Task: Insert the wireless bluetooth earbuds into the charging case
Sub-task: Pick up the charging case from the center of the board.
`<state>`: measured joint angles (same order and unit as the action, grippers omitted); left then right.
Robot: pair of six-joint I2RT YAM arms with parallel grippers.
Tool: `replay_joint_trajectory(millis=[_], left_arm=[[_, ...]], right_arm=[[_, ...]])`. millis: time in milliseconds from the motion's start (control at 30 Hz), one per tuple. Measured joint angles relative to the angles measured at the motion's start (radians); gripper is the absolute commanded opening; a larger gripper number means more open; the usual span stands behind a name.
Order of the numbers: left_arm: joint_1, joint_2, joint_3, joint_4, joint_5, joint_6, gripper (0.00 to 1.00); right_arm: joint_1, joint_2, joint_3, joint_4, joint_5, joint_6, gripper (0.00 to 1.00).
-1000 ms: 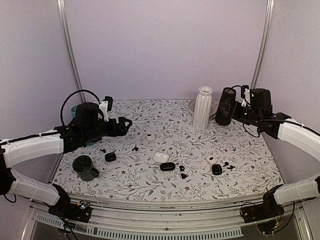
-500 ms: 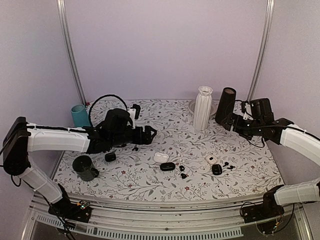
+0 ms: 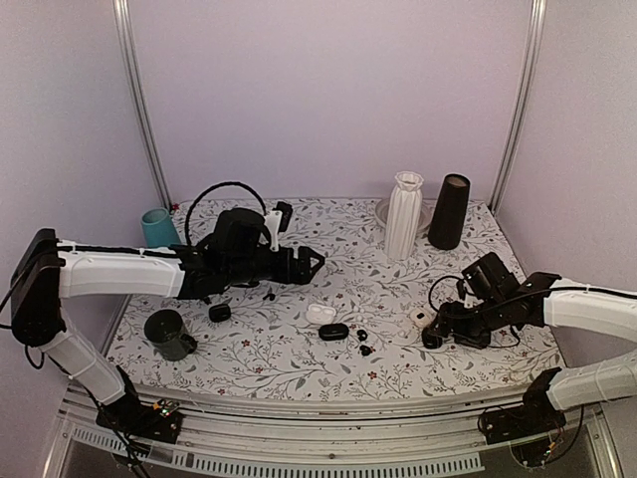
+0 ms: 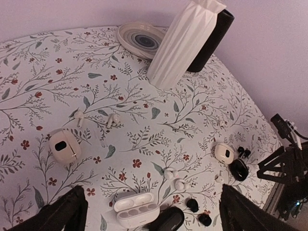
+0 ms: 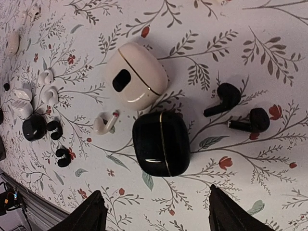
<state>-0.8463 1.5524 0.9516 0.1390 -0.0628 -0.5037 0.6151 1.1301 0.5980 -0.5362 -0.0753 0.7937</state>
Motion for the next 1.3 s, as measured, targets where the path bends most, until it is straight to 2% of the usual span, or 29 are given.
replay_joint_trajectory(millis=[267, 467, 733, 1167, 1300], left_arm=[[0.007, 0.000, 0.030, -0.007, 0.032, 0.020, 0.96], [0.026, -0.001, 0.049, -0.006, 0.063, 0.020, 0.96], [0.066, -0.001, 0.059, -0.008, 0.093, 0.019, 0.96], [0.122, 0.000, 0.087, -0.027, 0.141, 0.016, 0.96], [0.125, 0.001, 0.106, -0.029, 0.158, 0.013, 0.96]], right_arm=[[0.051, -0.006, -0.037, -0.023, 0.028, 0.128, 0.68], [0.119, 0.135, -0.007, -0.009, 0.066, 0.148, 0.65], [0.138, 0.281, 0.088, -0.017, 0.158, 0.137, 0.62], [0.200, 0.421, 0.204, -0.087, 0.288, 0.082, 0.56], [0.223, 0.452, 0.217, -0.095, 0.305, 0.080, 0.50]])
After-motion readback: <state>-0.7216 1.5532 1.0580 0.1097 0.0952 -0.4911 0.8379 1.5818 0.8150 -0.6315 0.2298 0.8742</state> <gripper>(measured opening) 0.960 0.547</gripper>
